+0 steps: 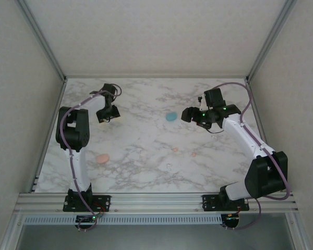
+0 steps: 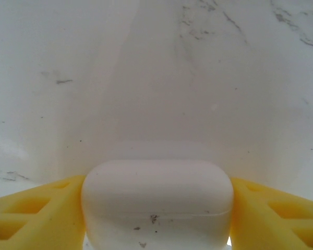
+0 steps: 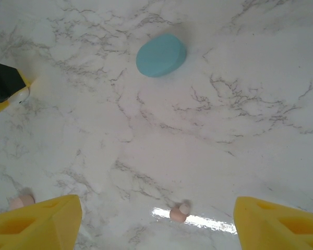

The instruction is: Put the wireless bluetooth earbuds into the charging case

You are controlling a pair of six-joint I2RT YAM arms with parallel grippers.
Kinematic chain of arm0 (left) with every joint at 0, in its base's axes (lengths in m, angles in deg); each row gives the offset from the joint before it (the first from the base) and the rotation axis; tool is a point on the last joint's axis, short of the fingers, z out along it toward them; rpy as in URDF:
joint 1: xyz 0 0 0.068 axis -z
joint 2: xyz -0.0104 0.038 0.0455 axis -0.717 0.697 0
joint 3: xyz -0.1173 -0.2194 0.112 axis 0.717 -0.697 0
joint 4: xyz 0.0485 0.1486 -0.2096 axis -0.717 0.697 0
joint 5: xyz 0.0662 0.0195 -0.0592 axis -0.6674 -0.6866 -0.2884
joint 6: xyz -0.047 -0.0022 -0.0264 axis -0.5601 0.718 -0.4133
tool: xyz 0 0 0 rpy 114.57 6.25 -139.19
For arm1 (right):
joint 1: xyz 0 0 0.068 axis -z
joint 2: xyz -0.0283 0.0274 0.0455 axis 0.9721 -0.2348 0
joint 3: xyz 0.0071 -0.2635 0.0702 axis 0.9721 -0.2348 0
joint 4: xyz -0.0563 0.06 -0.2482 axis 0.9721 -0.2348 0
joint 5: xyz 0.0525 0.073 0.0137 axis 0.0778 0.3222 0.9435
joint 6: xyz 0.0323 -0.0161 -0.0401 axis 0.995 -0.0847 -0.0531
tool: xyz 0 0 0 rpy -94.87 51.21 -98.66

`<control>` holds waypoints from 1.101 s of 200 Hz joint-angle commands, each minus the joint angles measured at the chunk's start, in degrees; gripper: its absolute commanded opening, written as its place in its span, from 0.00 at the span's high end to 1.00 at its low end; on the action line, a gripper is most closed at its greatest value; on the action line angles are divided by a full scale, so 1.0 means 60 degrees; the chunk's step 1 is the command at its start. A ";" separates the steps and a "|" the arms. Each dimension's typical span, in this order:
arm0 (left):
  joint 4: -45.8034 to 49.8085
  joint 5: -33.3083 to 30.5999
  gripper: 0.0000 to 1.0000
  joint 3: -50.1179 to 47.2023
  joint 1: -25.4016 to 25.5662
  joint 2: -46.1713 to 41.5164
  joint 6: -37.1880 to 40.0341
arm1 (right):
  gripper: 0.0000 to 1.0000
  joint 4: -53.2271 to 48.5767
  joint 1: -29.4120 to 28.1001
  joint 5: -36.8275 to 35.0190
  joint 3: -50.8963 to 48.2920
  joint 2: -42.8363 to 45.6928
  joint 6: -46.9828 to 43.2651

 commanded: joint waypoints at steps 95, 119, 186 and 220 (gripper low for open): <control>-0.1337 0.1495 0.37 -0.3267 0.3479 -0.2710 0.0360 | 0.23 0.1081 -0.0044 0.0905 -0.2039 0.0508 0.1192; -0.1327 0.0973 0.36 -0.3413 0.4491 -0.2772 0.0015 | 0.24 0.1213 -0.0051 0.0833 -0.2615 0.0859 0.1216; -0.1104 0.0841 0.33 -0.3284 0.6083 -0.2322 -0.0447 | 0.27 0.2043 -0.0051 0.0823 -0.3800 0.2060 0.0679; -0.1299 0.0864 0.32 -0.3488 0.6281 -0.2187 -0.0756 | 0.29 0.2462 -0.0102 0.0967 -0.3831 0.2232 -0.0326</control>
